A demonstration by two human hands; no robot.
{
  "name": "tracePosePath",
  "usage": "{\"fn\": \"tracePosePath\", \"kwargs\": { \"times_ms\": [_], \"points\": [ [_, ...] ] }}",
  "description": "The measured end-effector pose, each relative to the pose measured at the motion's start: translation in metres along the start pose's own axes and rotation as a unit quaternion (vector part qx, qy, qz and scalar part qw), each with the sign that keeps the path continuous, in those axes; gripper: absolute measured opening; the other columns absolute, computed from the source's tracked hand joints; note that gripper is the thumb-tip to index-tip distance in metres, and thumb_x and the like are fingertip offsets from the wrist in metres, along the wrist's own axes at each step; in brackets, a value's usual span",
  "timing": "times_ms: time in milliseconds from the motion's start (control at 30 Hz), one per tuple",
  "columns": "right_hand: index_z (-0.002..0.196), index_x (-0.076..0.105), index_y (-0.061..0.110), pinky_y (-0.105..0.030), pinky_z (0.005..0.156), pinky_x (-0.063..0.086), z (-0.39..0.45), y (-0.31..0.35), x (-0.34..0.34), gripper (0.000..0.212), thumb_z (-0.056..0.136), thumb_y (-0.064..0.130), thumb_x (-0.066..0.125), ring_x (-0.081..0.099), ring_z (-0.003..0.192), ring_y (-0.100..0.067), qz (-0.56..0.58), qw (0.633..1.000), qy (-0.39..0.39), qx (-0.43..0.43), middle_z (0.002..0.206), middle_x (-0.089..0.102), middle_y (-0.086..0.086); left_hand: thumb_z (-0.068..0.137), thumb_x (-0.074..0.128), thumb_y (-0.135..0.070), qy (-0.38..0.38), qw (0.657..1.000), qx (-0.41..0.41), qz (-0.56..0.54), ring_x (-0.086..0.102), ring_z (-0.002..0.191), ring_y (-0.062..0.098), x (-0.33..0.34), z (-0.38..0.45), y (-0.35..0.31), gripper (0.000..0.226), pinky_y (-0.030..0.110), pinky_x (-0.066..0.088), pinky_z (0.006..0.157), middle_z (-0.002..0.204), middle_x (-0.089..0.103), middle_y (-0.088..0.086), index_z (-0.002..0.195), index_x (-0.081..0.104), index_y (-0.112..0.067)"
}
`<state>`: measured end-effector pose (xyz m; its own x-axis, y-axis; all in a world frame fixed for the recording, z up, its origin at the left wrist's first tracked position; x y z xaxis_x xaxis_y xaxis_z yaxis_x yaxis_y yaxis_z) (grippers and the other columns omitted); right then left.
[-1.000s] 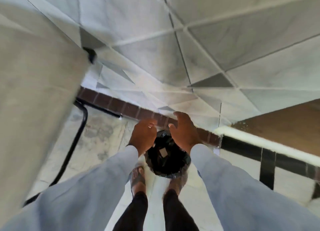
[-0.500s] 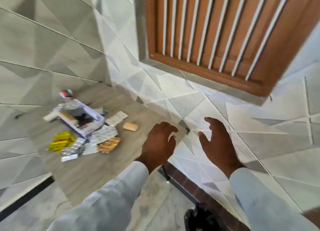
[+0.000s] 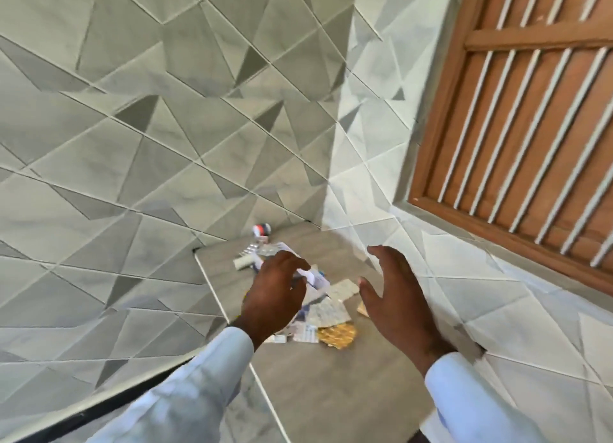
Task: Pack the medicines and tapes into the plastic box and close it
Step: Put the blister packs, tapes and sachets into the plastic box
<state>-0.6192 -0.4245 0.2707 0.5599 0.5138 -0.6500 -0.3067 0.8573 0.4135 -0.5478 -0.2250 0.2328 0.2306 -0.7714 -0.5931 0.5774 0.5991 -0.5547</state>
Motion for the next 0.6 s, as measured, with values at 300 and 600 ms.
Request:
{"fn": "tracePosePath", "kwargs": {
  "times_ms": [300, 600],
  "points": [
    [0.124, 0.052, 0.011, -0.017, 0.101, 0.029, 0.039, 0.048, 0.13, 0.044, 0.083, 0.014, 0.067, 0.049, 0.12, -0.022, 0.025, 0.996, 0.003, 0.082, 0.128, 0.054, -0.008, 0.081, 0.063, -0.009, 0.0, 0.997, -0.078, -0.019, 0.058, 0.085, 0.016, -0.095, 0.033, 0.148, 0.02, 0.029, 0.047, 0.082, 0.098, 0.062, -0.004, 0.096, 0.065, -0.022],
    [0.125, 0.05, 0.013, -0.028, 0.097, 0.041, 0.079, -0.006, 0.222, 0.045, 0.083, 0.014, 0.067, 0.053, 0.115, -0.022, 0.048, 0.986, 0.037, 0.153, 0.124, 0.055, -0.006, 0.08, 0.065, -0.008, 0.066, 0.99, -0.109, -0.054, 0.058, 0.077, 0.002, -0.023, 0.095, 0.237, 0.023, 0.0, 0.039, 0.067, 0.093, 0.059, -0.01, 0.096, 0.063, -0.025]
  ]
}}
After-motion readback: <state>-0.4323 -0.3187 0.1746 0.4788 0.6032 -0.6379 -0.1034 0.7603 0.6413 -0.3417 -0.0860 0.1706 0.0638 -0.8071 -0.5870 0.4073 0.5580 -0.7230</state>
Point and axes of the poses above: each hand's wrist, its own z-axis towards the middle knuckle, its own x-axis out of the palm, y = z × x, the point moved 3 cm from there along z, towards the middle knuckle
